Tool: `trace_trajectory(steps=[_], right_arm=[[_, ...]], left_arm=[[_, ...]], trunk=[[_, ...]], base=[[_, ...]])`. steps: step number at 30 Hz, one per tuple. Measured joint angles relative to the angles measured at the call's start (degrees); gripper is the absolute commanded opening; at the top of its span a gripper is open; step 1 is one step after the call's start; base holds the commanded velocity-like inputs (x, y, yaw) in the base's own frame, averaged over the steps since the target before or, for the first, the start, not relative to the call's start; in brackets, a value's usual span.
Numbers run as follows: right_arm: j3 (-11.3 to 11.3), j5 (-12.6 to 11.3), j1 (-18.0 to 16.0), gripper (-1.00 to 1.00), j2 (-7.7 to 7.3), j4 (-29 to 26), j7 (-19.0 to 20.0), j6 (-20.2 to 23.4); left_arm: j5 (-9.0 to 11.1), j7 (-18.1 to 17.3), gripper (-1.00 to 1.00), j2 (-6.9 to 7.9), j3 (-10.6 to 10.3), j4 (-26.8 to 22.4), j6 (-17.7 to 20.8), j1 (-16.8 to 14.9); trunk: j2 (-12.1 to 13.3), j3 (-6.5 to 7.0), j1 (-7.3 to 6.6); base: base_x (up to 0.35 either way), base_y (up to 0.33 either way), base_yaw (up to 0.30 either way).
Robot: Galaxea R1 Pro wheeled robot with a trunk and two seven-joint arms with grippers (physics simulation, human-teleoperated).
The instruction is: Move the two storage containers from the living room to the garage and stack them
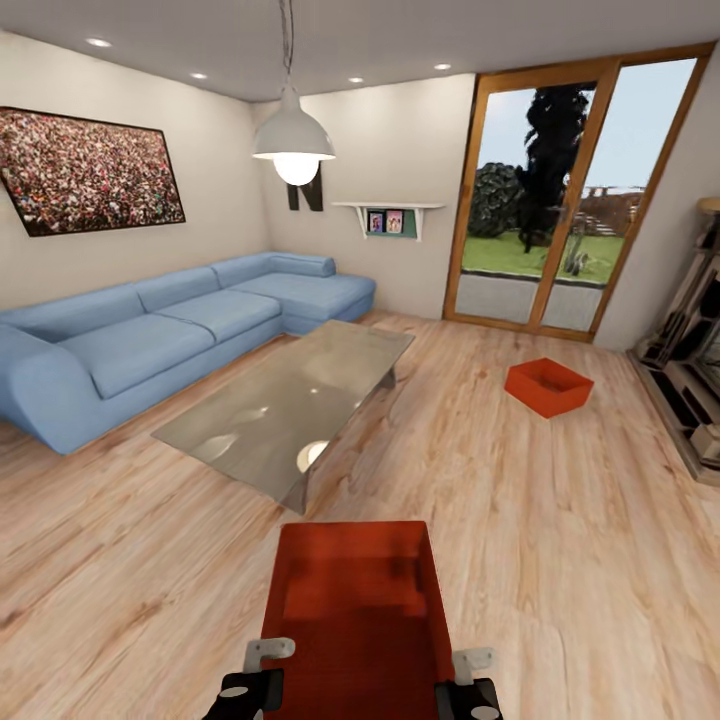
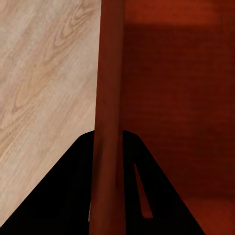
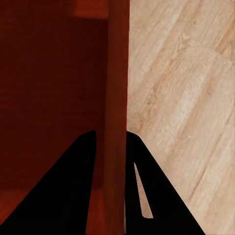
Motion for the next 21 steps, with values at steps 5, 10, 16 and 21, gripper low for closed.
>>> trace_trajectory(steps=[5,10,16,21], right_arm=[[0.0,0.0,0.0,-1.00,0.01,0.0,0.0,0.0],[0.0,-0.1,0.0,-1.00,0.02,0.0,0.0,0.0],[0.1,-0.2,0.0,-1.00,0.01,0.0,0.0,0.0],[0.2,-0.4,0.0,-1.00,0.00,0.1,0.0,0.0]], left_arm=[[0.1,0.0,-1.00,0.02,0.0,0.0,0.0,0.0],[-0.1,0.0,-1.00,0.01,0.0,0.0,0.1,0.0],[-0.1,-0.1,-1.00,0.01,0.1,0.0,0.1,0.0],[-0.2,-0.1,-1.00,0.01,0.1,-0.1,0.3,0.0]], trunk=[[0.0,0.00,0.00],[0.0,0.00,0.00],[0.0,0.00,0.00],[0.0,0.00,0.00]], base=[[0.000,0.000,0.281],[0.000,0.000,0.281],[0.000,0.000,0.281],[0.000,0.000,0.281]])
